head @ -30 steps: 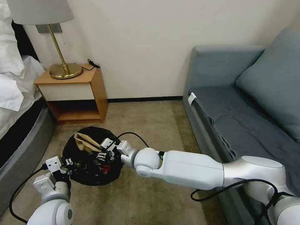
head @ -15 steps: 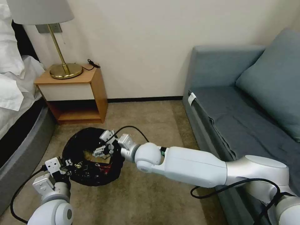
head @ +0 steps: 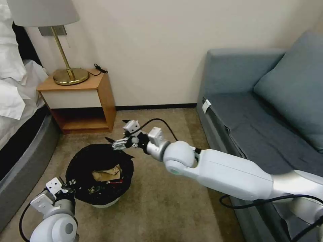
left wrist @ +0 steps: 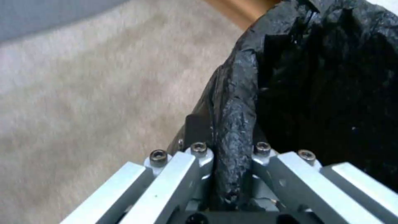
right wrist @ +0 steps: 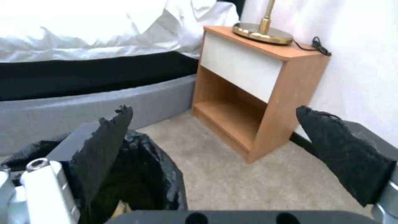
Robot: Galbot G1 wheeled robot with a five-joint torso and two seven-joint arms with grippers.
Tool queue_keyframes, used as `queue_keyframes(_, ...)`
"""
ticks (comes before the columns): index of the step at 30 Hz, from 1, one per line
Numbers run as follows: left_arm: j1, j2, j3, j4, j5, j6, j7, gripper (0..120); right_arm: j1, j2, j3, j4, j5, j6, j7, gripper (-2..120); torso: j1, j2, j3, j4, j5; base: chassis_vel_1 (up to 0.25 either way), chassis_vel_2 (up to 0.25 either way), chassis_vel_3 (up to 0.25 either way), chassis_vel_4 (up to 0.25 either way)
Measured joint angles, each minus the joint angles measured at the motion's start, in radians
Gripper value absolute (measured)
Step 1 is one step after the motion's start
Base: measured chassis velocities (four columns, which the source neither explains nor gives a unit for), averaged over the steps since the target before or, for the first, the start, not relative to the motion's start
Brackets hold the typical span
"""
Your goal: Pick up the trash bin, then pick up the garbage on the floor and place it into the trash bin.
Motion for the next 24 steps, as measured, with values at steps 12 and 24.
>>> queue_keyframes(12, -0.024, 0.01, -0.018, 0.091, -0.123, 0.019, -0.059, 4, -0.042, -0.042, 0.029, 0.021, -0.014, 0.0, 0.001, 100, 0.0, 0.0, 0.0, 0.0, -0.0001, 0.0, 0.0, 0.0, 0.0)
queue_keyframes(24, -0.029, 0.006, -0.012, 0.133, -0.111, 0.003, -0.063, 4, -0.077, -0.055, 0.041, 0.023, -0.031, 0.003, 0.0, 100, 0.0, 0.0, 0.0, 0.0, 0.0, 0.0, 0.0, 0.0, 0.0)
